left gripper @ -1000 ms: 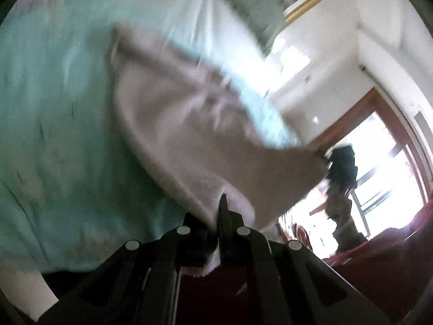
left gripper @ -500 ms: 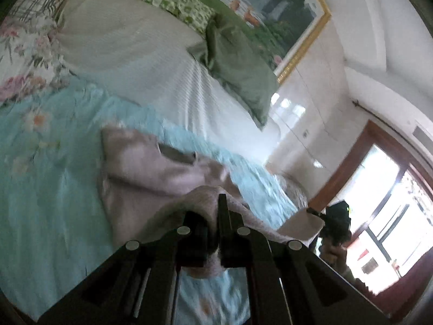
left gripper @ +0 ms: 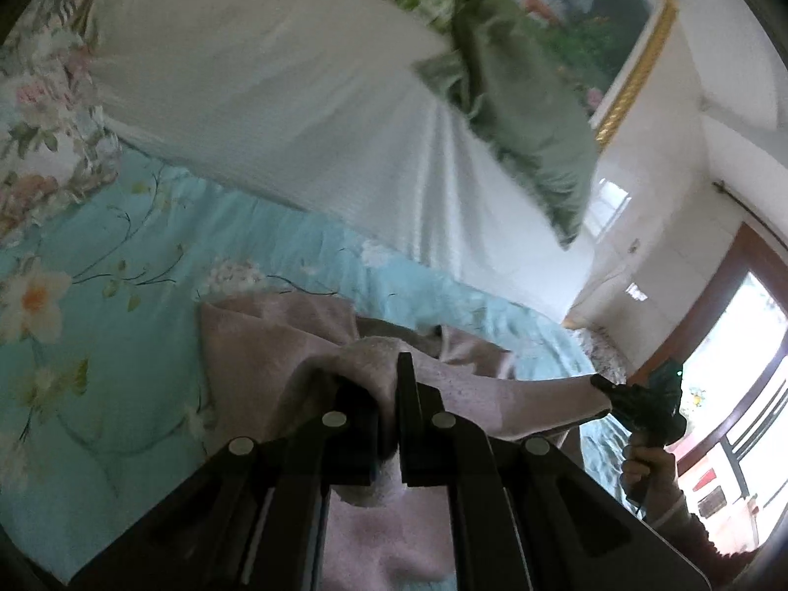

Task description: Fold small clothes

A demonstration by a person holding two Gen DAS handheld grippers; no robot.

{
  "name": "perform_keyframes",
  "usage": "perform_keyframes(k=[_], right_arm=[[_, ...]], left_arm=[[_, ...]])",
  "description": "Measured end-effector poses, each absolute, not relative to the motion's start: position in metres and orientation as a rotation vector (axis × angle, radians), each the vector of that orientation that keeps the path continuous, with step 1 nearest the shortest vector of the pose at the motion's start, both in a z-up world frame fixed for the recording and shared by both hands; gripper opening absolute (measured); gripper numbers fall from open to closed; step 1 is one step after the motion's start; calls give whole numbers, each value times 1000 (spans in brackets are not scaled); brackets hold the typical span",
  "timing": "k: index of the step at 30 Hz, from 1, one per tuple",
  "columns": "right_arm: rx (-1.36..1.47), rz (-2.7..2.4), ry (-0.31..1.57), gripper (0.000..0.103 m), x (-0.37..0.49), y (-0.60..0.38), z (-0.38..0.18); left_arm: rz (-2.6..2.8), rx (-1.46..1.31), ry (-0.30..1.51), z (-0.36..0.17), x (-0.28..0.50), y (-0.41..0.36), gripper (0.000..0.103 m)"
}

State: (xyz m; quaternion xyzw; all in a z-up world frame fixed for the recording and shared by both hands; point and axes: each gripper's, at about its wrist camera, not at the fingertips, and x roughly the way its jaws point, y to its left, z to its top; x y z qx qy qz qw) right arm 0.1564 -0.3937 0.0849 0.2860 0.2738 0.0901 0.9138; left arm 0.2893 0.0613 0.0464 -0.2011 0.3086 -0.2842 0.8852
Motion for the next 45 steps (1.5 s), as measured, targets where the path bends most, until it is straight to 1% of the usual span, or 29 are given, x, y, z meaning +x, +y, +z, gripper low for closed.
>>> perform_keyframes(k=[6,11,16,17,19,20,21,22,24,25,26,27,28,29,31,33,35,38,40,42,43,44,45], right_arm=[[611,139,621,6,211,-405,63],[569,85,710,6,251,-405,40],[559,27,815,7,273,-407,11],[594,30,818,7,272,-412,9],[665,44,785,8,261,-424,15],[677,40,767,8,253,-427,20],[675,36,749,8,246,-427,25],[666,33,737,9,240,-425,29],[596,26,719,14,228,-410,40],[543,12,704,28,219,-400,46],[519,5,687,52,216,-394,49],[499,-7,664,62,212,-390,53],[489,-21,631,68,208,-389,58],[486,-33,595,68,206,-390,62],[500,-75,593,68,207,-397,69],[494,46,602,68,205,-388,78],[405,191,668,67,207,-357,79],[245,471,889,65,216,-292,49],[84,492,1005,56,227,-259,22],[18,468,1060,54,244,-249,6],[-15,435,1079,51,258,-249,-1],[-55,393,1088,42,271,-251,-5],[-82,362,1082,38,283,-253,-6]], left_arm=[[-543,-415,732,12,353,55,4],[-497,-399,815,-26,395,48,4],[-455,-403,931,-64,421,47,9],[-467,-424,935,-64,417,51,10],[-486,-413,913,-53,399,54,21],[-496,-399,904,-48,389,54,31],[-519,-383,891,-41,375,51,36],[-546,-360,884,-35,360,45,37],[-602,-320,888,-28,335,31,39],[-635,-293,895,-28,323,22,39],[-660,-251,909,-30,311,10,39],[-674,-224,920,-33,303,1,39],[-689,-202,934,-36,299,-6,39],[-704,-180,950,-40,295,-14,39],[-705,-151,974,-46,290,-24,39],[-716,-159,1005,-52,292,-30,39],[-705,-144,1034,-58,300,-38,39],[-699,-117,1065,-66,315,-50,39],[-690,-106,1079,-69,334,-54,36],[-685,-100,1071,-66,353,-55,34],[-653,-85,1057,-64,367,-54,34],[-612,-77,1044,-62,382,-50,34],[-588,-90,1031,-60,394,-46,33]])
